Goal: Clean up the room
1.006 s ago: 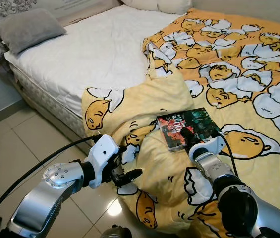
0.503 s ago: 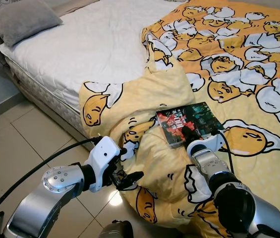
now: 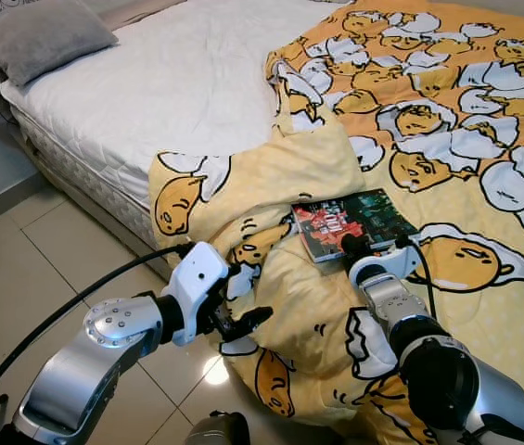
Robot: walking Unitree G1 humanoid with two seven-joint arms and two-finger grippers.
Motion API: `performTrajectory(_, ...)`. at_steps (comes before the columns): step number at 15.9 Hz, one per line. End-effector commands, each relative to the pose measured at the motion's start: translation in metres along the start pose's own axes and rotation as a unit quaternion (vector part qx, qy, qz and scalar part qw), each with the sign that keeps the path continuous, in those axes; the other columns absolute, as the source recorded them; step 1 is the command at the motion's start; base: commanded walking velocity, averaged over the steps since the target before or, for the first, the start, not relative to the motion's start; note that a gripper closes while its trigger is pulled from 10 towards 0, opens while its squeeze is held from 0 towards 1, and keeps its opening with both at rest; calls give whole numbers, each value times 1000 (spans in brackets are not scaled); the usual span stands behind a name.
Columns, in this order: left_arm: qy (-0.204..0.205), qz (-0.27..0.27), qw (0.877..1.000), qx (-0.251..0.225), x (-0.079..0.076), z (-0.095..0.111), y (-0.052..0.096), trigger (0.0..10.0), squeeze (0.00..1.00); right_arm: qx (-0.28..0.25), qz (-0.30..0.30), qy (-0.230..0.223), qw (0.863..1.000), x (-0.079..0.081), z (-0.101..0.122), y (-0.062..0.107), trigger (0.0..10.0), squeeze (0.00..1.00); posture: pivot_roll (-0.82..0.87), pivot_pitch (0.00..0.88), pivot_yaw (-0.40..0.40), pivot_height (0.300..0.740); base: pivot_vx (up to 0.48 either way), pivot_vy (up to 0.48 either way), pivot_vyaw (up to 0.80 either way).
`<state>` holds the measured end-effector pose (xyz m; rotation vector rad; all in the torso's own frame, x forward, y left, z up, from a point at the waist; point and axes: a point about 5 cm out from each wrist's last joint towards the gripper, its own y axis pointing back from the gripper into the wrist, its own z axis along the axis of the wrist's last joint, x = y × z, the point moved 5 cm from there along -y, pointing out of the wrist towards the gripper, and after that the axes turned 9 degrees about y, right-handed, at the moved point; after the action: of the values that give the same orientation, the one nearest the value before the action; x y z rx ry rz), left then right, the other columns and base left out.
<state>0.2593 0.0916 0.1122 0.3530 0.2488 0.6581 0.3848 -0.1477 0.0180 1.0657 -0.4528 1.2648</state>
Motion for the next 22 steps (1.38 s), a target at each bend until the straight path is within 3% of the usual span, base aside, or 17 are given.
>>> performTrajectory(1,-1,8,1000,2,6,-1,2,10000,486,0,2,-7,1000,-1,-2,1,0,0,148,43,105,740,0,0,0)
performTrajectory(6,-2,9,1000,4,13,-6,-1,10000,478,2,-1,-6,1000,-4,-5,2,0,0,133,3,103,740,0,0,0)
performTrajectory(8,-5,38,999,-20,20,-1,-5,10000,451,-16,13,-16,1000,-3,7,2,0,0,108,0,86,740,0,0,0)
performTrajectory(9,-4,51,998,-32,23,2,-5,10000,384,-22,20,-16,999,-2,10,2,0,0,93,0,79,740,0,0,0)
performTrajectory(10,8,84,994,-67,29,10,-6,10000,0,-34,40,-6,999,1,18,3,0,0,77,0,71,740,0,0,0)
performTrajectory(12,21,115,987,-110,33,22,-6,10000,0,-65,77,2,995,6,33,9,0,0,54,0,65,740,0,0,0)
performTrajectory(14,11,150,980,-130,39,27,-4,10000,0,-127,105,10,986,13,62,31,0,0,8,0,75,740,0,0,0)
performTrajectory(17,23,199,969,-143,51,29,-1,10000,0,-190,117,134,966,38,84,65,0,0,-53,0,94,740,0,0,0)
performTrajectory(18,22,229,962,-145,58,30,0,10000,0,-203,111,228,946,51,85,78,10000,0,-62,0,90,740,0,0,0)
performTrajectory(19,16,248,959,-140,63,29,0,10000,0,-198,109,297,928,59,79,84,10000,0,-56,0,79,740,0,0,0)
performTrajectory(20,16,248,959,-140,63,29,0,10000,0,-198,109,297,928,59,79,84,10000,0,-56,0,79,740,0,0,0)
performTrajectory(21,10,256,957,-137,65,27,0,10000,0,-191,91,346,914,60,72,86,10000,0,-49,0,70,740,0,0,0)
performTrajectory(22,8,260,956,-137,66,27,0,10000,0,-182,88,354,913,59,65,87,10000,0,-43,0,66,740,0,0,0)
